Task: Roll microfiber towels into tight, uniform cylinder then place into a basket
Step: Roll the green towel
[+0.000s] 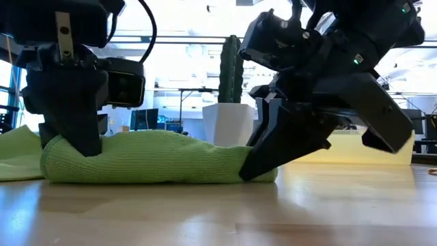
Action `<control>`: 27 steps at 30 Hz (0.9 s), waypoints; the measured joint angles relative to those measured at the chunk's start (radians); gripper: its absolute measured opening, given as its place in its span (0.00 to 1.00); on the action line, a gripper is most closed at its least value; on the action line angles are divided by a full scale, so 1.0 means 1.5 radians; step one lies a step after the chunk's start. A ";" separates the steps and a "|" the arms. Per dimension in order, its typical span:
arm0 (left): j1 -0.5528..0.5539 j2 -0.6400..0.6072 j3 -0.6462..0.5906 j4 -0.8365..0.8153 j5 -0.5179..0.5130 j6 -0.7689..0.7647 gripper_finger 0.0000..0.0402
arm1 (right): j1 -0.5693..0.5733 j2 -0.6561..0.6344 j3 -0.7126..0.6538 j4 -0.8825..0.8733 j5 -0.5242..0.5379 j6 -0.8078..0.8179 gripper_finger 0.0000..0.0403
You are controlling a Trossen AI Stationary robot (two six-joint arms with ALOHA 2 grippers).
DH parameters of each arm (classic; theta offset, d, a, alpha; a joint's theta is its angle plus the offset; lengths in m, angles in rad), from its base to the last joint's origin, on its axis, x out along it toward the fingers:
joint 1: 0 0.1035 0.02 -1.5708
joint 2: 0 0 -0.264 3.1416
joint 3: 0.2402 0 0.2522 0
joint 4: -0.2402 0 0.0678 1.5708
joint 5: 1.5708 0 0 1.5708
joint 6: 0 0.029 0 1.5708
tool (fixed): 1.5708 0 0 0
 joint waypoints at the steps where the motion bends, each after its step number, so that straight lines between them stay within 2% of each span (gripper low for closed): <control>1: 0.000 -0.005 -0.001 -0.003 -0.001 0.019 0.13 | -0.005 0.000 0.000 0.000 -0.014 0.014 0.04; 7: 0.001 -0.053 0.000 -0.024 0.004 0.158 0.23 | -0.053 -0.001 0.000 0.003 -0.169 0.097 0.01; 12: -0.004 -0.105 0.002 -0.088 -0.001 0.273 0.27 | -0.100 0.000 -0.001 0.016 -0.320 0.159 0.01; 16: -0.029 -0.143 0.003 -0.198 -0.064 0.371 0.27 | -0.128 0.001 -0.002 0.032 -0.414 0.207 0.01; 20: -0.067 -0.168 0.003 -0.283 -0.165 0.441 0.27 | -0.149 0.002 -0.002 0.034 -0.460 0.252 0.00; 23: -0.094 -0.178 0.003 -0.267 -0.227 0.446 0.27 | -0.160 0.003 -0.002 0.034 -0.491 0.280 0.00; 27: -0.122 -0.194 0.003 -0.226 -0.274 0.419 0.27 | -0.170 0.003 -0.003 0.031 -0.512 0.330 0.00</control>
